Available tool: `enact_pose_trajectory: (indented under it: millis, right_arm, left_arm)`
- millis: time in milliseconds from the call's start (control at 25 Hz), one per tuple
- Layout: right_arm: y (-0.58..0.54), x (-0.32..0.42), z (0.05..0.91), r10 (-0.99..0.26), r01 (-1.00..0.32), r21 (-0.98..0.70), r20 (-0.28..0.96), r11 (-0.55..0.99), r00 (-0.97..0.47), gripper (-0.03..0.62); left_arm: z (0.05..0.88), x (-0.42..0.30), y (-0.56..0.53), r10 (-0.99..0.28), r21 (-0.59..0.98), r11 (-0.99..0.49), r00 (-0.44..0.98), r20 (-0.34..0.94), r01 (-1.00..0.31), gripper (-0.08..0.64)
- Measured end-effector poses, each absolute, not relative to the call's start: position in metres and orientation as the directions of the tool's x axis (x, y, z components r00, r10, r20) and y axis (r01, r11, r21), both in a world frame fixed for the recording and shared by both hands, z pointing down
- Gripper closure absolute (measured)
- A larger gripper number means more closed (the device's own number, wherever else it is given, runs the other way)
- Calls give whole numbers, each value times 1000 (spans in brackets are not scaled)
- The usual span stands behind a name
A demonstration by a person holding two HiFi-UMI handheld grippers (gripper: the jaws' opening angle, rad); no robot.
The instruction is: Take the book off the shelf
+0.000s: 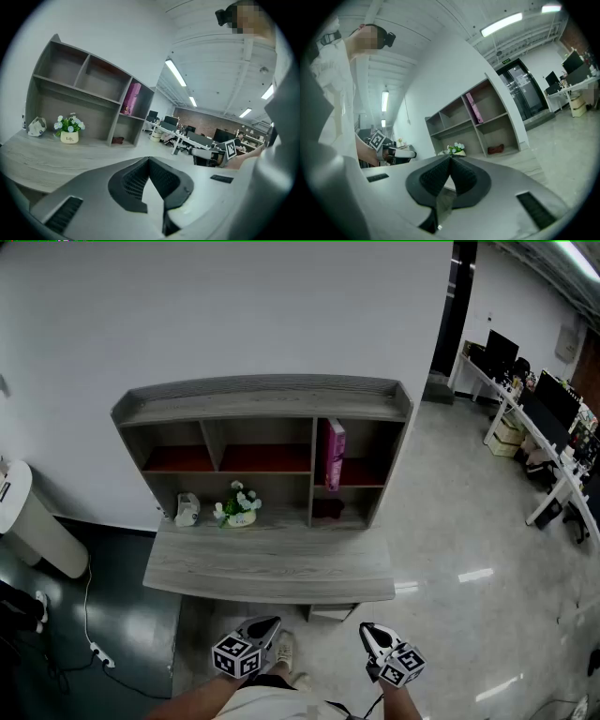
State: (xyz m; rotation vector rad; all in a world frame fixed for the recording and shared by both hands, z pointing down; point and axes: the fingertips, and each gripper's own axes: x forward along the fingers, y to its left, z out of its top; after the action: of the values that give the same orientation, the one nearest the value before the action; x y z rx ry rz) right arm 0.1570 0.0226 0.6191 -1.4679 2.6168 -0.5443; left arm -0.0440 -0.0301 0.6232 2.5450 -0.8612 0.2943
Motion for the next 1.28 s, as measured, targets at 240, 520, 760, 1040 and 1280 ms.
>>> enact_pose_trajectory:
  millis: [240,520,760,1040,1280]
  right_arm:
    - [31,159,616,-844,-812,-343,89,473,-529,589]
    - [37,164,617,-859,-821,-353,83,449,-505,589]
    - [36,161,616,-858,-814,-362,71,454,-510,589]
    - [33,155,615,-854,-808,-371,72,457,-516,588]
    - [22,147,617,-843,-800,-371,77,472,-533,588]
  left_arm:
    - [624,-43,-17,-516,338,-713,786,340,-615,558]
    - [619,-31,-10,-490,328,-739,804,338,-589,558]
    - [618,-35,-6,-490,324,-739,801,343,-591,558]
    - [618,-46,-5,-510,327,-723,789,342,-609,558]
    - [619,-61,-8,-544,325,-699,769,336,-637,558]
